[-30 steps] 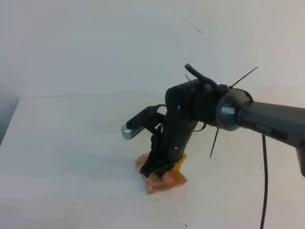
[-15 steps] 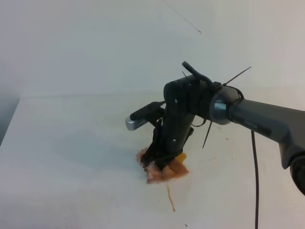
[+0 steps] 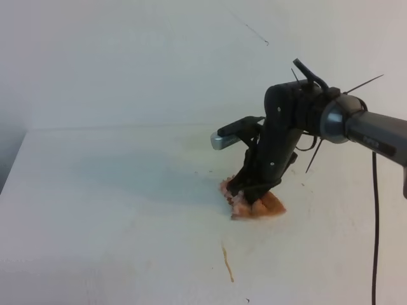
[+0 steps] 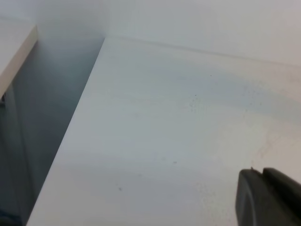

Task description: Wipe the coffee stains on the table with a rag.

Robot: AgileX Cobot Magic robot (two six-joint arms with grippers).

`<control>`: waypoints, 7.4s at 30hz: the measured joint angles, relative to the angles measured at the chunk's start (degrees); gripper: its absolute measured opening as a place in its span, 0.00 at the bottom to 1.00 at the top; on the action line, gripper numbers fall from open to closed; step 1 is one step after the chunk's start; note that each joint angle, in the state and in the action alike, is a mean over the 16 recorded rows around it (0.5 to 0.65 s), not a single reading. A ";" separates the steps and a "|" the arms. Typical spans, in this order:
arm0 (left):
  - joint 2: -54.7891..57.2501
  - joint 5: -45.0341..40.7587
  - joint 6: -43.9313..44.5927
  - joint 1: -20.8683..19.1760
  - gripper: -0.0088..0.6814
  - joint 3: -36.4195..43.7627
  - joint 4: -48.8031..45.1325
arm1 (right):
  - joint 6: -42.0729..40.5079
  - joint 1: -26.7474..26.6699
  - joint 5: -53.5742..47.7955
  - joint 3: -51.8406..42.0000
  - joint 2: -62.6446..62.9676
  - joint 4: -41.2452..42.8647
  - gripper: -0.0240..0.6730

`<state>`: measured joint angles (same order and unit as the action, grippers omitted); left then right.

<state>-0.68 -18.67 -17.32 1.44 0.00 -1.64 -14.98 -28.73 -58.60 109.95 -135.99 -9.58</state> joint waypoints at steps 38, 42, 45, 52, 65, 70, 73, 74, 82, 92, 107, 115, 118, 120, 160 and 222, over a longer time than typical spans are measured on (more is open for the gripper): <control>-0.29 0.00 0.00 0.00 0.01 0.00 -0.14 | -0.16 11.33 5.95 -25.82 20.18 -1.88 0.08; -0.39 0.00 0.00 0.00 0.01 0.00 -0.17 | -1.23 16.52 6.06 -25.84 21.04 -3.81 0.08; -0.19 0.00 0.00 0.00 0.01 0.00 -0.18 | -3.13 18.83 6.45 -25.86 21.22 -6.52 0.08; -0.29 0.00 -0.02 0.00 0.01 0.00 -0.21 | -8.34 17.45 8.85 -24.99 20.73 -12.37 0.08; -0.39 0.00 -0.01 0.00 0.01 0.00 -0.24 | -7.53 2.96 9.47 -13.75 11.25 -10.82 0.08; -0.29 0.00 0.00 0.00 0.01 0.00 -0.24 | -4.45 -0.01 7.65 -8.54 6.60 -7.36 0.08; -0.19 0.00 0.00 0.00 0.01 0.00 -0.25 | -2.56 -0.63 6.70 -6.34 4.72 -4.69 0.08; -0.19 0.00 0.00 0.00 0.01 0.00 -0.26 | -1.95 -0.65 6.36 -5.77 4.24 -3.75 0.08; -0.29 0.00 0.00 0.00 0.01 0.00 -0.31 | 1.49 2.77 2.90 -3.96 2.72 2.60 0.08; -0.19 0.00 0.00 0.00 0.01 0.00 -0.33 | 2.10 14.07 0.94 -8.99 6.18 4.05 0.08; -0.29 0.00 -0.03 0.00 0.01 0.00 -0.33 | -6.02 22.20 8.36 -24.74 17.15 -5.58 0.10; -0.39 0.00 -0.01 0.00 0.01 0.00 -0.33 | -7.06 22.38 6.80 -25.22 20.30 -8.00 0.33; -0.49 0.00 -0.01 0.00 0.01 0.00 -0.33 | -7.21 22.45 5.75 -25.22 22.16 -8.74 0.42; -0.58 0.00 -0.01 0.00 0.01 0.00 -0.33 | -7.41 22.47 4.69 -25.22 23.63 -9.23 0.45; -0.78 0.00 -0.04 0.00 0.01 0.00 -0.33 | -9.20 22.48 -2.75 -26.11 70.43 -11.32 0.03; -0.49 0.00 -0.03 0.00 0.01 0.00 -0.20 | 14.98 36.19 41.70 -110.21 136.83 13.92 0.03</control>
<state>-1.17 -18.67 -17.36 1.44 0.00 -1.84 0.00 7.46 -16.90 -0.27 0.84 4.34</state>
